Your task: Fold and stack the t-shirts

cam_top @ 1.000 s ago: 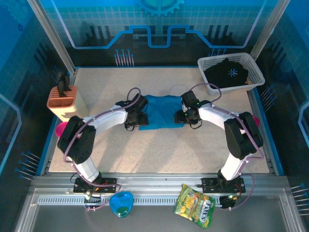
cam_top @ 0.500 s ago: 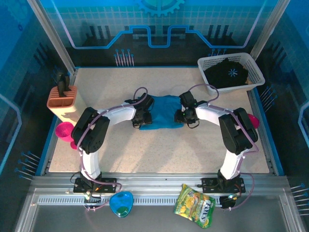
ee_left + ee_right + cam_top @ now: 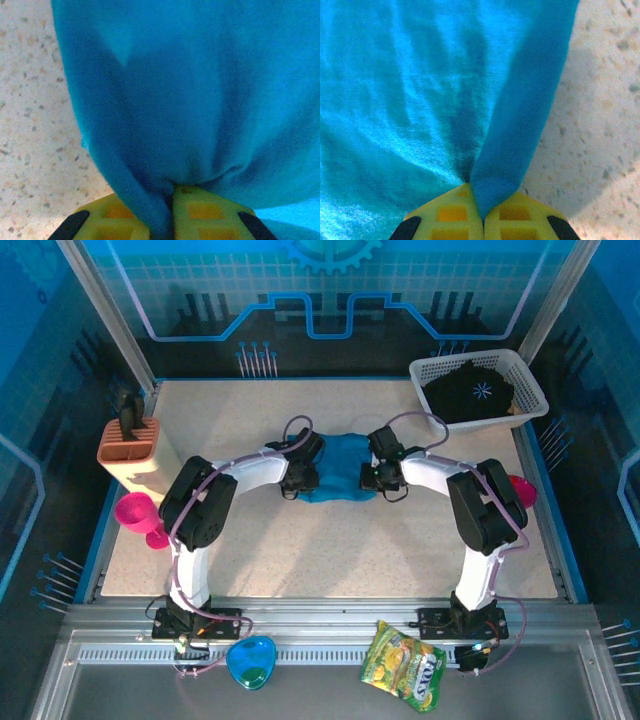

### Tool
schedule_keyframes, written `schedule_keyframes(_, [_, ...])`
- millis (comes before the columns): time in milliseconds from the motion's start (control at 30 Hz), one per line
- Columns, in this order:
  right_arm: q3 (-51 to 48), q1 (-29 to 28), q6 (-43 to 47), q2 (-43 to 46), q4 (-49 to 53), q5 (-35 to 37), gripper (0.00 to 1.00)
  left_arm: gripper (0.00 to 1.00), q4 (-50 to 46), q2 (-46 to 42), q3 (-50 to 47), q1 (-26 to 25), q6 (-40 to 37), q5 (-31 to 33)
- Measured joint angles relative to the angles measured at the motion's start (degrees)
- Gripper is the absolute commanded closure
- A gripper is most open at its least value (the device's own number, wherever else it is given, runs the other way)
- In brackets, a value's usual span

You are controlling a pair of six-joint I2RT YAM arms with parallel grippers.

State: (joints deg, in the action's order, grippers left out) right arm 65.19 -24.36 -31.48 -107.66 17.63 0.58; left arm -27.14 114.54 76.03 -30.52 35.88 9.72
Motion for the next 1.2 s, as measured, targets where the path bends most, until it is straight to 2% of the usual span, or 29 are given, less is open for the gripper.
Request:
schedule_keyframes(200, [6.82,1.2,1.68,-4.87,0.94,0.0,1.0,0.87,-0.98,4.2,6.19,2.1,-3.02,0.55])
schedule_keyframes(333, [13.92,2.89,3.52,-9.62,2.43,-0.2,1.0,0.88,-3.04,9.33,14.36,4.87,-6.78,0.55])
schedule_keyframes(700, [37.51,7.21,7.43,-24.76,6.97,-1.79,1.0,0.89,-13.68,29.94,49.72,10.49,-16.79,0.5])
schedule_keyframes(900, [48.0,8.96,8.22,-31.41,9.01,-3.23,1.0,0.88,-18.49,37.33,63.23,11.37,-19.23,0.5])
schedule_keyframes(1067, [54.77,9.92,8.2,-35.5,10.67,-4.52,1.0,0.85,-20.24,40.37,68.78,12.07,-19.82,-0.22])
schedule_keyframes(1200, [61.33,10.49,8.2,-39.21,13.29,-6.27,1.0,0.77,-20.61,41.05,69.99,12.92,-19.96,-0.87])
